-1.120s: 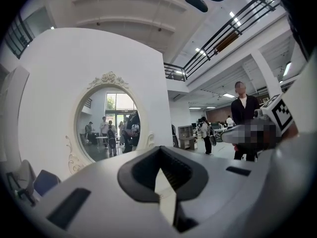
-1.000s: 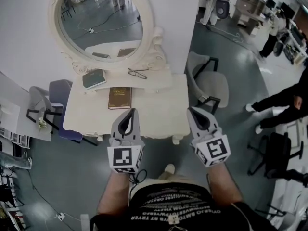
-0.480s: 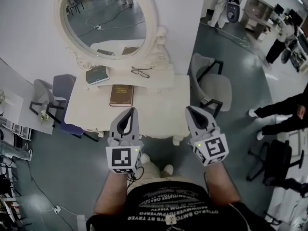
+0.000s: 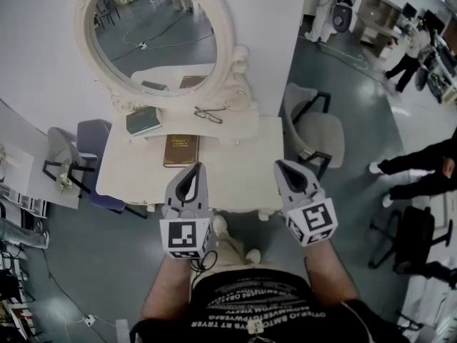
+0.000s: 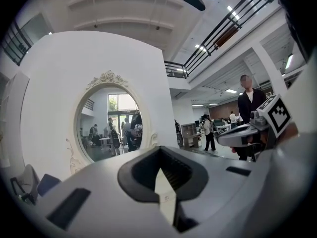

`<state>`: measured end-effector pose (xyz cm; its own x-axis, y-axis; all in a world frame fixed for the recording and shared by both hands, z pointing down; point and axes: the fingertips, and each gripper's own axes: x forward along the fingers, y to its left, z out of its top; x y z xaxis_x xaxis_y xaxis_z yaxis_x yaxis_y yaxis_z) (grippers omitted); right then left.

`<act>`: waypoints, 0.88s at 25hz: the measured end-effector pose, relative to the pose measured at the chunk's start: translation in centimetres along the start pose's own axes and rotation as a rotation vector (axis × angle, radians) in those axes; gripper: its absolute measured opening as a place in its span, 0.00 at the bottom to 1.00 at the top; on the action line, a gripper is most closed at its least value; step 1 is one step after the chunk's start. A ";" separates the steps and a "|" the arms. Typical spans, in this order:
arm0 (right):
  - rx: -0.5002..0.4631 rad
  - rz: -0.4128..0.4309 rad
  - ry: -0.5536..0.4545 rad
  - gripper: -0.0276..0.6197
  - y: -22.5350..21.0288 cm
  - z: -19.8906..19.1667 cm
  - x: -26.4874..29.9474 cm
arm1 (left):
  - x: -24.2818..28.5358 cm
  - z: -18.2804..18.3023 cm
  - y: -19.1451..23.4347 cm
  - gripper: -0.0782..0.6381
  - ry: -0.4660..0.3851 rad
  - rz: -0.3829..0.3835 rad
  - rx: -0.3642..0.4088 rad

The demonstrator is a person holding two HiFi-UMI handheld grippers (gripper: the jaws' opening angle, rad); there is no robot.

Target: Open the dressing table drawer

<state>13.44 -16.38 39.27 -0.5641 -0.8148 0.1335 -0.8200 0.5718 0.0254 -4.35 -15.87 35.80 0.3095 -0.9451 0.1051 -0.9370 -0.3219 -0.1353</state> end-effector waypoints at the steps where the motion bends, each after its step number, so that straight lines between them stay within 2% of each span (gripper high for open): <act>1: 0.002 -0.007 0.007 0.05 -0.3 -0.2 0.4 | 0.5 -0.1 0.2 0.11 0.001 -0.007 0.001; 13: 0.009 -0.035 0.030 0.05 -2.1 -1.0 7.1 | 6.1 -1.0 3.9 0.11 0.025 -0.048 0.015; 18: 0.013 -0.055 0.040 0.05 -2.8 -1.7 9.6 | 7.8 -1.6 5.2 0.11 0.034 -0.050 -0.037; 20: 0.031 -0.056 0.057 0.05 -2.9 -2.4 10.2 | 8.4 -2.0 5.6 0.11 0.045 -0.054 -0.026; 22: 0.047 -0.045 0.094 0.15 -2.8 -3.4 10.8 | 8.8 -2.6 6.0 0.11 0.055 -0.063 0.001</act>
<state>9.96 -26.48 44.04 -0.5167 -0.8259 0.2257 -0.8492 0.5279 -0.0123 -7.63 -25.99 38.48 0.3585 -0.9184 0.1674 -0.9158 -0.3807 -0.1276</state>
